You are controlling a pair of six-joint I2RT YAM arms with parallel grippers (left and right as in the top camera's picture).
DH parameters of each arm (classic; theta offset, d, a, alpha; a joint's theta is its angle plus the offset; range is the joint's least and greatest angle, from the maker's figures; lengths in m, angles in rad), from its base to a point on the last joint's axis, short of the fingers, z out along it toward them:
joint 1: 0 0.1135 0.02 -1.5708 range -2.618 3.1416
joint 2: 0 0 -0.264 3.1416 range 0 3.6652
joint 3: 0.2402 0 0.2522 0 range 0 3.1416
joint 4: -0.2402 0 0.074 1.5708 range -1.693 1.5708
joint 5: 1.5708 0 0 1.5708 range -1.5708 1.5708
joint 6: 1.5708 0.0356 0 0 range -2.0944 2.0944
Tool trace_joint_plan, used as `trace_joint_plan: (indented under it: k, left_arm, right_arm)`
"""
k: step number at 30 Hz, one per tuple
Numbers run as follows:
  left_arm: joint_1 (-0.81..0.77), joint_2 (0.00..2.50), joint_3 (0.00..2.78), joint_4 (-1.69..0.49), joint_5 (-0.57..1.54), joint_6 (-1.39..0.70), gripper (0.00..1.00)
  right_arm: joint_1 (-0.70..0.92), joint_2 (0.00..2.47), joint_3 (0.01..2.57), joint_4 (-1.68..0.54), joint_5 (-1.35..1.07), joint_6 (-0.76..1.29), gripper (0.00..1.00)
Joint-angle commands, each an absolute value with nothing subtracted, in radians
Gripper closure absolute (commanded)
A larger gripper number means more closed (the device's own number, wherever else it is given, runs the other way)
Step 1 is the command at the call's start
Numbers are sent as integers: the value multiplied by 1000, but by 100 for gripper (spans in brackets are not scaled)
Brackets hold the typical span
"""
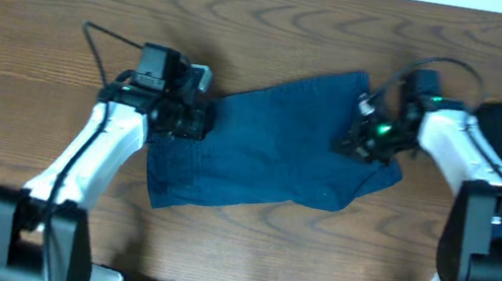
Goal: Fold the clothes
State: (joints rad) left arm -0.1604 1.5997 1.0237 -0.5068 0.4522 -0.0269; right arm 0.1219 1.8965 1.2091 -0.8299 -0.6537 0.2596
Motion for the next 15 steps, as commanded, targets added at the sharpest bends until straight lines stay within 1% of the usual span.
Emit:
trace_joint_plan:
  k: [1, 4, 9, 11, 15]
  left_arm:
    - [-168, 1698, 1031, -463, 455, 32, 75]
    - [-148, 1774, 1031, -431, 422, 37, 75]
    - [-80, 1806, 1034, -428, 346, 37, 75]
    - [-43, 1795, 1054, -440, 347, 36, 75]
    - [12, 1766, 1122, -514, 347, 37, 74]
  right_arm:
    - [210, 1914, 1143, -820, -434, 293, 91]
    - [255, 1930, 1077, -791, -305, 351, 92]
    - [238, 1949, 958, -780, -234, 427, 99]
    - [212, 1949, 924, -797, -220, 465, 99]
    - [167, 1944, 918, -850, -220, 469, 98]
